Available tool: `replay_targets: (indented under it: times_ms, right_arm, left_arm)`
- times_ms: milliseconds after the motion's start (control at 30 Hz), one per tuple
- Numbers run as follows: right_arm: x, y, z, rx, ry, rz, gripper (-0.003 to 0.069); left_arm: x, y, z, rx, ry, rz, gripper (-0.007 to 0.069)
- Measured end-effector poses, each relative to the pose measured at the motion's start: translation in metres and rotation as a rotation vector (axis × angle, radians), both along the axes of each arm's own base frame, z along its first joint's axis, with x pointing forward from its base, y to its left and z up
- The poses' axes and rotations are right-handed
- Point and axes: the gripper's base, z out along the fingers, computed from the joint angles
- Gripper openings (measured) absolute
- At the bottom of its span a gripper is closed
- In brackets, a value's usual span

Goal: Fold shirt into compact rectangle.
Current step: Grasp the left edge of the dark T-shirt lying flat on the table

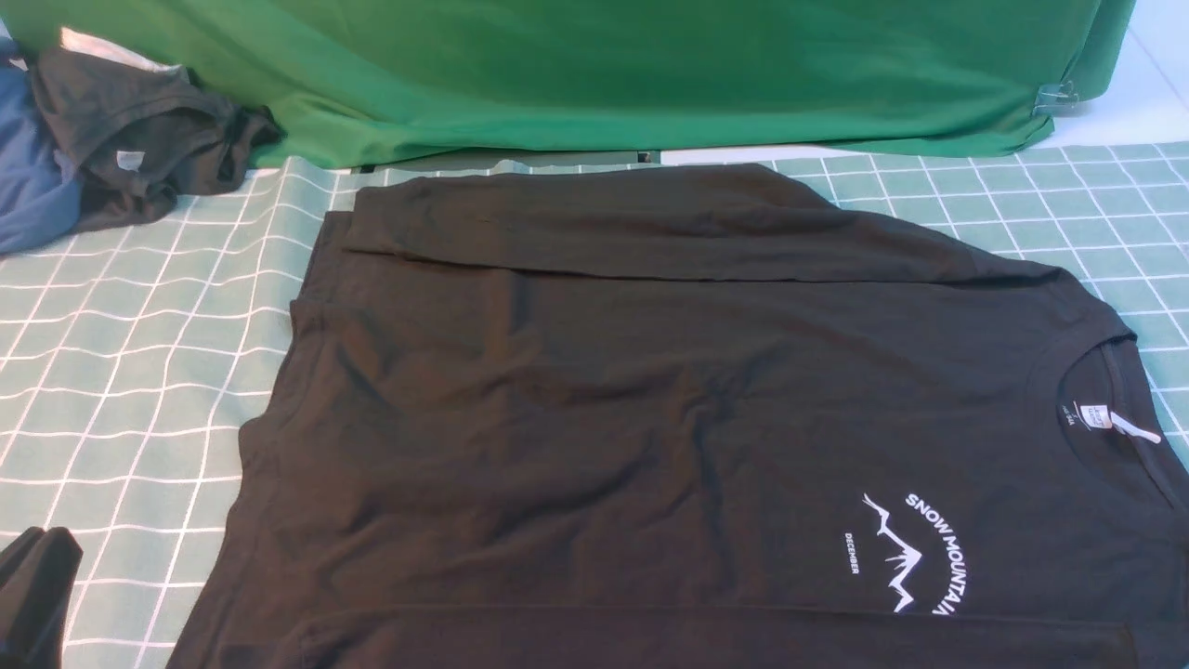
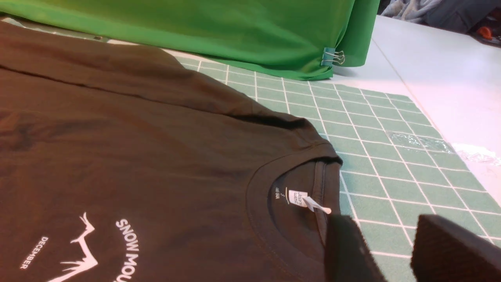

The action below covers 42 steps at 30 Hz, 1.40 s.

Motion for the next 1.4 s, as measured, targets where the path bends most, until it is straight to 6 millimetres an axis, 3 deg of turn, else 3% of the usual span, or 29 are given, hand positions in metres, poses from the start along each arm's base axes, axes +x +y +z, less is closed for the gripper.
replay_targets:
  times_ms: [933,1100,1267,1333,1400]
  right_arm:
    - [0.0,0.0,0.0,0.0,0.0,0.0,0.0246]
    - [0.0,0.0,0.0,0.0,-0.001,0.0,0.0246]
    - [0.0,0.0,0.003,0.006,-0.031,-0.002,0.0246]
    - [0.001,0.0,0.007,0.088,-0.072,-0.01,0.0246]
    - [0.001,0.0,0.015,0.289,-0.156,-0.025,0.0246]
  left_arm:
    - [0.0,0.0,0.002,0.0,-0.021,0.002,0.0015]
    - [0.0,0.001,0.013,-0.126,-0.149,0.011,0.0015]
    - [-0.003,0.005,0.031,-0.372,-0.356,0.023,0.0015]
    - [-0.004,0.006,0.036,-0.397,-0.414,0.023,0.0015]
    - [-0.008,0.008,0.045,-0.46,-0.525,0.016,0.0015]
